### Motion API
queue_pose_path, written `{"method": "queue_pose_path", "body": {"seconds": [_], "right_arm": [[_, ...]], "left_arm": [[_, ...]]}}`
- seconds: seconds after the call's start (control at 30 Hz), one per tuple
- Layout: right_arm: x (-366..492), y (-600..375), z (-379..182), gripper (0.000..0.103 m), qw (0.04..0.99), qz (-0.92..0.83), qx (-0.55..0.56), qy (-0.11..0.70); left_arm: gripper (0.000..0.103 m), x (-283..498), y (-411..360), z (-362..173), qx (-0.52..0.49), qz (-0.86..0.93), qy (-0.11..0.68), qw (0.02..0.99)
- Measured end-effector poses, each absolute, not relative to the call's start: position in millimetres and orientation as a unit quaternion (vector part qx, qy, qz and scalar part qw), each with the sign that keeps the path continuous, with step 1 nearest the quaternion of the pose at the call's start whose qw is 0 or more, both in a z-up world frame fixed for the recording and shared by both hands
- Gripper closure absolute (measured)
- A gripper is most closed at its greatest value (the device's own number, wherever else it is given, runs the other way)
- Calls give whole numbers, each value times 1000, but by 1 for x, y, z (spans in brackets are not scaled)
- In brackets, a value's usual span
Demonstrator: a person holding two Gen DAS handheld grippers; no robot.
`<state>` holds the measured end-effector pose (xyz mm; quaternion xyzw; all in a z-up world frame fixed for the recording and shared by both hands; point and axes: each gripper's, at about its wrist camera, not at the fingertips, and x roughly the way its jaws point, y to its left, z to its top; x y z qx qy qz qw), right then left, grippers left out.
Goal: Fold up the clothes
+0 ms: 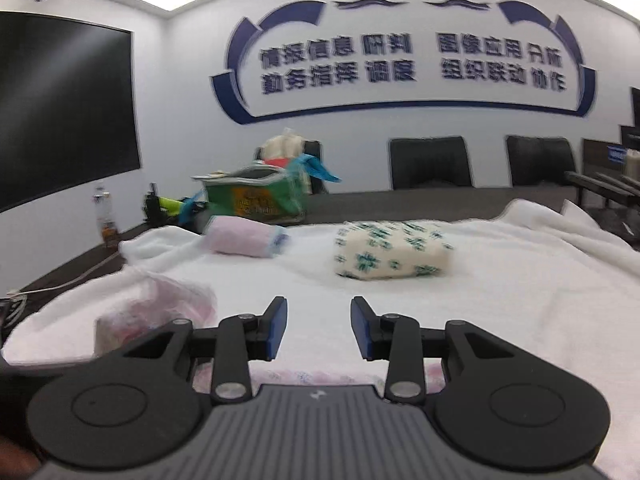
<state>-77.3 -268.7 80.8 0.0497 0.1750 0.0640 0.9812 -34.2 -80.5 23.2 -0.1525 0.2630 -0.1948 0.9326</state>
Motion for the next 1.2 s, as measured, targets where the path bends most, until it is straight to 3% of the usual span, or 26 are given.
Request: {"method": "queue_pose_path", "body": {"seconds": [0.03,0.1,0.17,0.33,0.43,0.6,0.63,0.7,0.77,0.83,0.87,0.9,0.93,1.2], "right_arm": [[-80,-274,78,64,981,57,52,178],[-84,-285,72,64,981,44,57,182],[-87,-289,67,64,980,46,67,180],[-88,-286,57,64,974,88,90,186],[-74,-273,49,54,961,141,118,207],[-50,-236,32,51,943,206,93,244],[-55,-228,32,47,942,223,69,240],[-63,-212,31,18,941,247,11,233],[-72,-195,29,15,937,262,-53,227],[-71,-180,25,20,928,268,-98,241],[-67,-174,23,40,922,266,-104,261],[-60,-172,19,79,918,264,-98,280],[-55,-172,17,91,914,261,-82,298],[-90,-178,62,93,929,237,-127,253]], "left_arm": [[63,-41,-81,21,-156,-211,266,928],[44,-59,-76,21,-156,-246,262,920],[36,-83,-64,26,-149,-283,247,915],[36,-121,7,55,-178,-306,182,917],[37,-99,37,60,-160,-176,177,955],[47,-47,56,40,-203,-124,231,943],[47,-45,57,37,-208,-127,237,940],[47,-41,58,30,-218,-132,249,935],[47,-37,58,24,-228,-137,260,928],[47,-33,58,19,-230,-141,269,924],[47,-31,56,17,-227,-142,272,924],[47,-30,52,16,-217,-138,282,924],[47,-29,47,14,-206,-133,292,924],[46,-28,32,14,-151,-154,288,933]]}}
